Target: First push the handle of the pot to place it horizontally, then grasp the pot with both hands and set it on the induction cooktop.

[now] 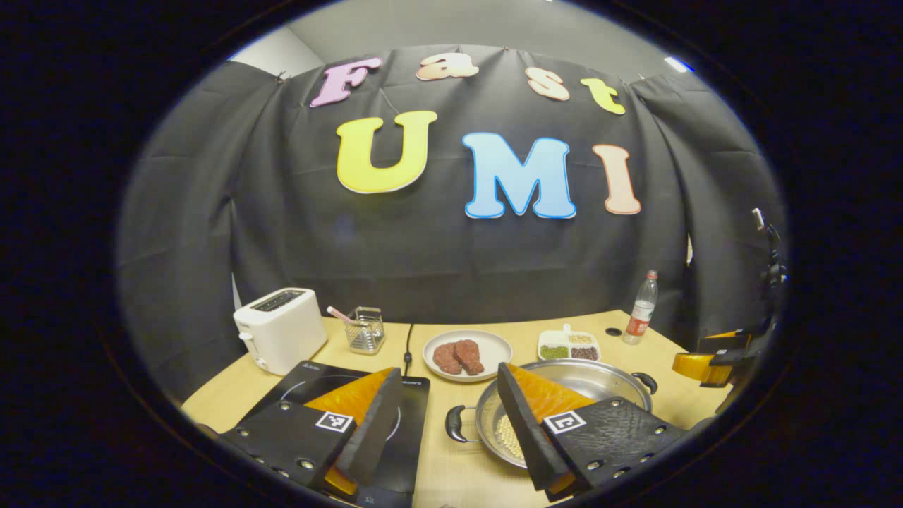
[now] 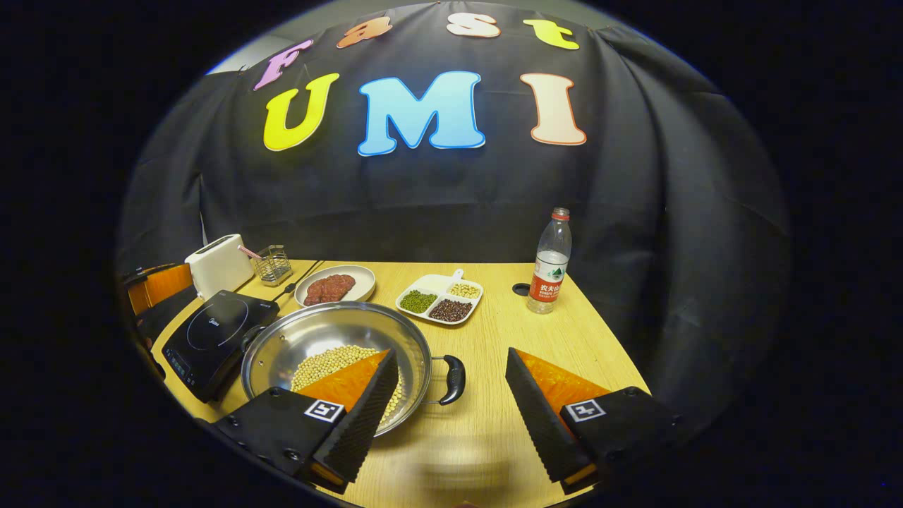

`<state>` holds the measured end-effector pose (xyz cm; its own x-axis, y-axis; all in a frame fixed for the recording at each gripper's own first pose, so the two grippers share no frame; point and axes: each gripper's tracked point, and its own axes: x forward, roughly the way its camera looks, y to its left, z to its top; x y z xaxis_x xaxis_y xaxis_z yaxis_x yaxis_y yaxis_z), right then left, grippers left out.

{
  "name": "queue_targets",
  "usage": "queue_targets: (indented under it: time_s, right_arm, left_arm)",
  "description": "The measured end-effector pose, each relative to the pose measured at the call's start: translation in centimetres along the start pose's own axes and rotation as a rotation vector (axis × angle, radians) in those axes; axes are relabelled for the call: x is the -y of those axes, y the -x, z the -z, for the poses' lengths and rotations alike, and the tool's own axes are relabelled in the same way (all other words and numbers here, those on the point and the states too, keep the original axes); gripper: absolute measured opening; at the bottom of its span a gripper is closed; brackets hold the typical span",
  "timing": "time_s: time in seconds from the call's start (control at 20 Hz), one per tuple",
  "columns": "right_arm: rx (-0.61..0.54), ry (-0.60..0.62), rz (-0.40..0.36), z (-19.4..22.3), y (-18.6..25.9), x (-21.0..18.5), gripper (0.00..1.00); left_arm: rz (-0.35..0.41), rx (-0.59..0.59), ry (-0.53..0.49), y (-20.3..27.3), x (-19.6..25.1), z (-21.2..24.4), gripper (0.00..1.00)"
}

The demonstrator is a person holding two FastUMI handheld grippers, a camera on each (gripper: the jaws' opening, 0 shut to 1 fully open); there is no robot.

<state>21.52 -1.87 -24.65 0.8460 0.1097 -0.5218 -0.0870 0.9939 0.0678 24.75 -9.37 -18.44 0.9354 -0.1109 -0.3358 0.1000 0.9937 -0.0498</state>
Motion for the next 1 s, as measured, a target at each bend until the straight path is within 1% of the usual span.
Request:
queue_targets:
  time_s: [0.05, 0.1, 0.15, 0.2, 0.25, 0.45, 0.5, 0.7, 0.75, 0.8, 0.95, 1.0]
  right_arm:
    - [-0.003, 0.000, 0.006, 0.1, -0.3, -0.1, 0.98]
    - [-0.008, -0.001, 0.010, 0.2, -0.6, -0.1, 0.94]
    - [-0.011, -0.004, 0.013, 0.2, -0.8, -0.3, 0.98]
    - [-0.016, -0.010, 0.013, 0.3, -1.1, -0.5, 0.98]
    - [-0.023, -0.014, 0.009, 0.5, -1.4, -0.6, 0.98]
    - [-0.041, -0.003, 0.024, 0.9, -2.7, -0.5, 0.98]
    - [-0.046, -0.003, 0.027, 1.1, -3.0, -0.5, 0.98]
    - [-0.059, -0.009, 0.043, 1.4, -4.1, -0.3, 0.98]
    - [-0.063, -0.013, 0.047, 1.5, -4.5, -0.2, 0.98]
    - [-0.069, -0.016, 0.049, 1.7, -4.8, -0.2, 0.98]
    - [-0.084, -0.014, 0.053, 2.2, -5.6, -0.2, 0.98]
    - [-0.089, -0.010, 0.053, 2.4, -5.9, -0.2, 0.98]
  left_arm:
    - [0.010, -0.022, 0.009, -0.9, 0.0, 0.7, 0.80]
    - [0.020, -0.048, 0.017, -1.7, 0.1, 1.5, 0.80]
    - [0.028, -0.071, 0.024, -2.3, 0.0, 2.3, 0.82]
    - [0.031, -0.085, 0.026, -3.1, -0.1, 2.9, 0.83]
    - [0.038, -0.093, 0.026, -3.9, -0.1, 3.5, 0.80]
    - [0.060, -0.165, 0.034, -6.4, -0.2, 6.4, 0.80]
    - [0.064, -0.190, 0.040, -7.0, -0.1, 7.4, 0.83]
    - [0.087, -0.262, 0.042, -8.4, 0.4, 10.0, 0.83]
    - [0.095, -0.275, 0.035, -8.7, 0.5, 10.5, 0.80]
    - [0.103, -0.288, 0.030, -9.0, 0.8, 11.0, 0.83]
    - [0.129, -0.336, 0.031, -9.5, 1.5, 12.9, 0.83]
    - [0.132, -0.351, 0.036, -9.7, 1.7, 13.5, 0.80]
